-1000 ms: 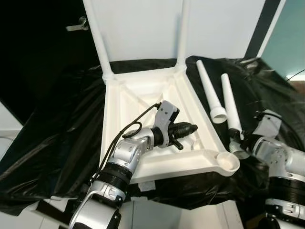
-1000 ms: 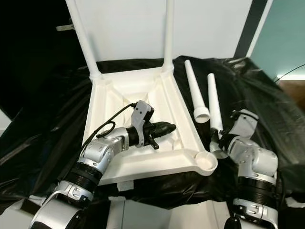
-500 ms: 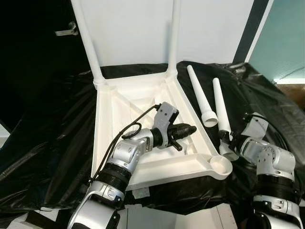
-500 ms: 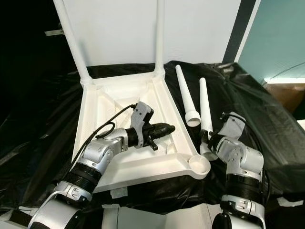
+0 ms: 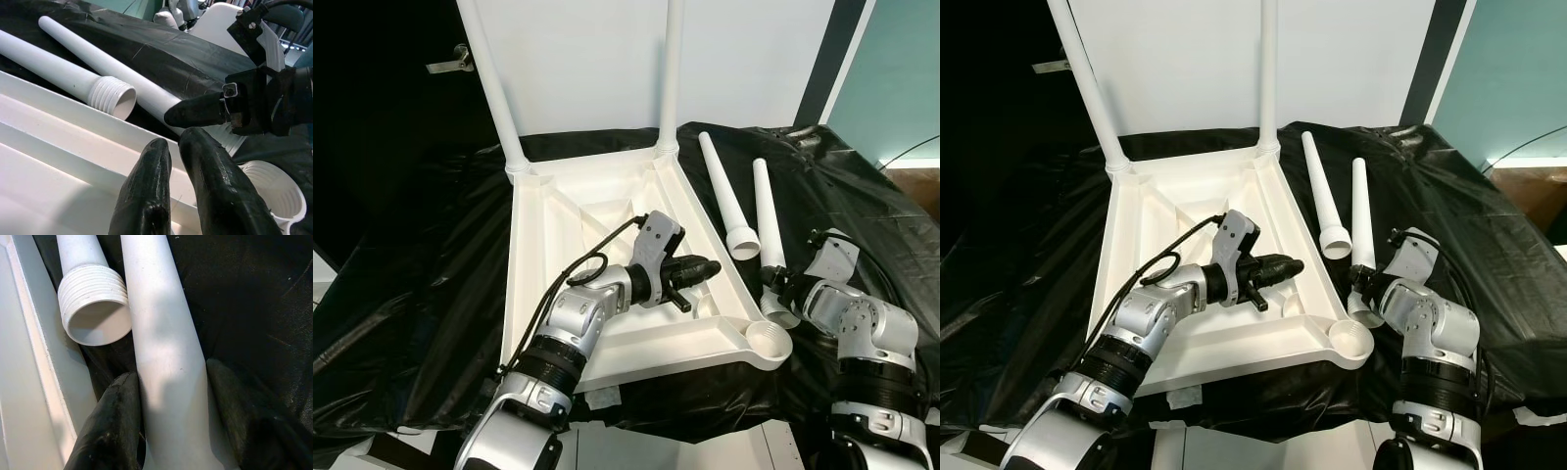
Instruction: Building children table
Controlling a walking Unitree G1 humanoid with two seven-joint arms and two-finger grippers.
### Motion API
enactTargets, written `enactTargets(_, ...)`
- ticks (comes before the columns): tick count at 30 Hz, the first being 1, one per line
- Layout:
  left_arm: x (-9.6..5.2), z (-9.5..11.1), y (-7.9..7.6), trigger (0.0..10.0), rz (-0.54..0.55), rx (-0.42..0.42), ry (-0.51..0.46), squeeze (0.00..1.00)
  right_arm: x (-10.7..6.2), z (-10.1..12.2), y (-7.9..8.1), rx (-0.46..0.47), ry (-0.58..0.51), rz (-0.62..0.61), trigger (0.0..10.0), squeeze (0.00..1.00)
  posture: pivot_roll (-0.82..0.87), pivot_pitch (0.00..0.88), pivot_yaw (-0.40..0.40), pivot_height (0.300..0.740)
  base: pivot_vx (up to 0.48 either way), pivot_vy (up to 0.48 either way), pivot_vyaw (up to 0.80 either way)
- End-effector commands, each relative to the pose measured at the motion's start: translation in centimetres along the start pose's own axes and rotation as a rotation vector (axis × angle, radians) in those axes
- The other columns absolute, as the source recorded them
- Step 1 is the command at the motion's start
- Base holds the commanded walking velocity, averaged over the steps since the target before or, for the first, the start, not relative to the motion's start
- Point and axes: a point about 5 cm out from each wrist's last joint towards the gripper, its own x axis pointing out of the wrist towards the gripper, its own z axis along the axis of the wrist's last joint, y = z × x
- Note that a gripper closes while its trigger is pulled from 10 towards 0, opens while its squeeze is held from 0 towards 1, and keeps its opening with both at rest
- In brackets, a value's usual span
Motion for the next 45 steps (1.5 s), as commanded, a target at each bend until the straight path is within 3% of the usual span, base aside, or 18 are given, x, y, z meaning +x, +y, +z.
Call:
enactTargets(1, 0.0, -0.6, -0.1, 10.0, -0.002, 0.0, 0.035, 0.0, 0.7, -4.5, -1.1, 0.023, 0.212, -0.052, 0.0, 0.0, -0.17, 0.001, 0.058, 0.74, 0.0, 0.0, 0.0)
enactTargets(11, -0.1, -0.4, 0.1, 10.0, 0.003, -0.003, 0.03, 0.0, -0.7, -1.2, 0.8, 0.018, 0.055, -0.007, 0.0, 0.0, -0.18, 0.0, 0.064, 0.74, 0.0, 0.0, 0.0)
enactTargets(15, -0.1, -0.2, 0.1, 10.0, -0.003, -0.021, 0.009, 0.0, -2.7, 0.4, 3.2, -0.088, -0.094, 0.075, 0.0, 0.0, -0.18, 0.003, 0.068, 0.74, 0.0, 0.0, 0.0)
enactTargets(17, -0.1, -0.2, 0.1, 10.0, -0.003, -0.021, 0.009, 0.0, -2.7, 0.4, 3.2, -0.088, -0.094, 0.075, 0.0, 0.0, -0.18, 0.003, 0.068, 0.74, 0.0, 0.0, 0.0)
enactTargets(18, 0.0, 0.0, 0.1, 10.0, -0.008, -0.037, -0.007, 0.0, -3.5, 0.7, 3.8, -0.154, -0.157, 0.087, 0.0, 0.0, -0.19, 0.005, 0.069, 0.74, 0.0, 0.0, 0.0)
enactTargets(19, 0.0, 0.0, 0.1, 10.0, -0.008, -0.037, -0.007, 0.0, -3.5, 0.7, 3.8, -0.154, -0.157, 0.087, 0.0, 0.0, -0.19, 0.005, 0.069, 0.74, 0.0, 0.0, 0.0)
enactTargets(21, -0.1, 0.3, 0.1, 10.0, -0.016, -0.065, -0.033, 0.0, -4.9, 0.8, 4.6, -0.306, -0.263, 0.077, 0.0, 0.0, -0.2, 0.008, 0.069, 0.74, 0.0, 0.0, 0.0)
enactTargets(22, -0.1, 0.3, 0.1, 10.0, -0.016, -0.065, -0.033, 0.0, -4.9, 0.8, 4.6, -0.306, -0.263, 0.077, 0.0, 0.0, -0.2, 0.008, 0.069, 0.74, 0.0, 0.0, 0.0)
enactTargets(23, -0.1, 0.3, 0.2, 10.0, -0.022, -0.086, -0.048, 0.0, -5.7, 0.6, 4.8, -0.396, -0.312, 0.057, 0.0, 0.0, -0.2, 0.01, 0.069, 0.74, 0.0, 0.0, 0.0)
enactTargets(26, 0.0, 0.4, 0.2, 10.0, -0.023, -0.089, -0.051, 0.0, -5.9, 0.5, 4.7, -0.42, -0.325, 0.043, 0.0, 0.0, -0.2, 0.01, 0.069, 0.74, 0.0, 0.0, 0.0)
enactTargets(29, 0.1, 0.8, 0.2, 10.0, -0.03, -0.099, -0.077, 0.0, -6.5, 0.7, 4.1, -0.506, -0.387, -0.023, 0.0, 0.0, -0.21, 0.011, 0.068, 0.74, 0.0, 0.0, 0.0)
enactTargets(30, 0.1, 1.0, 0.2, 10.0, -0.032, -0.105, -0.088, 0.0, -6.6, 0.8, 3.9, -0.54, -0.415, -0.052, 1.1, 0.0, -0.21, 0.011, 0.068, 0.74, 0.0, 0.0, 0.0)
enactTargets(31, 0.1, 1.0, 0.2, 10.0, -0.032, -0.105, -0.088, 0.0, -6.6, 0.8, 3.9, -0.54, -0.415, -0.052, 1.1, 0.0, -0.21, 0.011, 0.068, 0.74, 0.0, 0.0, 0.0)
enactTargets(32, 0.1, 1.1, 0.2, 10.0, -0.037, -0.114, -0.103, 0.0, -6.9, 1.0, 3.6, -0.59, -0.455, -0.084, 10.0, 0.0, -0.21, 0.011, 0.067, 0.74, 0.0, 0.0, 0.0)
enactTargets(36, -0.1, 1.9, 0.3, 10.0, -0.063, -0.196, -0.176, 0.0, -7.6, 1.3, 3.4, -0.696, -0.579, -0.098, 10.0, 0.0, -0.22, 0.008, 0.067, 0.74, 0.0, 0.0, 0.0)
enactTargets(40, -0.1, 1.9, 0.3, 10.0, -0.063, -0.196, -0.176, 0.0, -7.6, 1.3, 3.4, -0.696, -0.579, -0.098, 10.0, 0.0, -0.22, 0.008, 0.067, 0.74, 0.0, 0.0, 0.0)
enactTargets(44, -0.6, 3.1, 0.8, 10.0, -0.084, -0.306, -0.276, 0.0, -8.0, 1.2, 3.0, -0.781, -0.672, -0.119, 10.0, 0.0, -0.21, 0.006, 0.064, 0.74, 0.0, 0.0, 0.0)
enactTargets(45, -1.0, 3.7, 1.3, 10.0, -0.093, -0.379, -0.337, 0.0, -8.4, 1.0, 3.2, -0.858, -0.741, -0.115, 10.0, 0.0, -0.21, 0.006, 0.064, 0.74, 0.0, 0.0, 0.0)
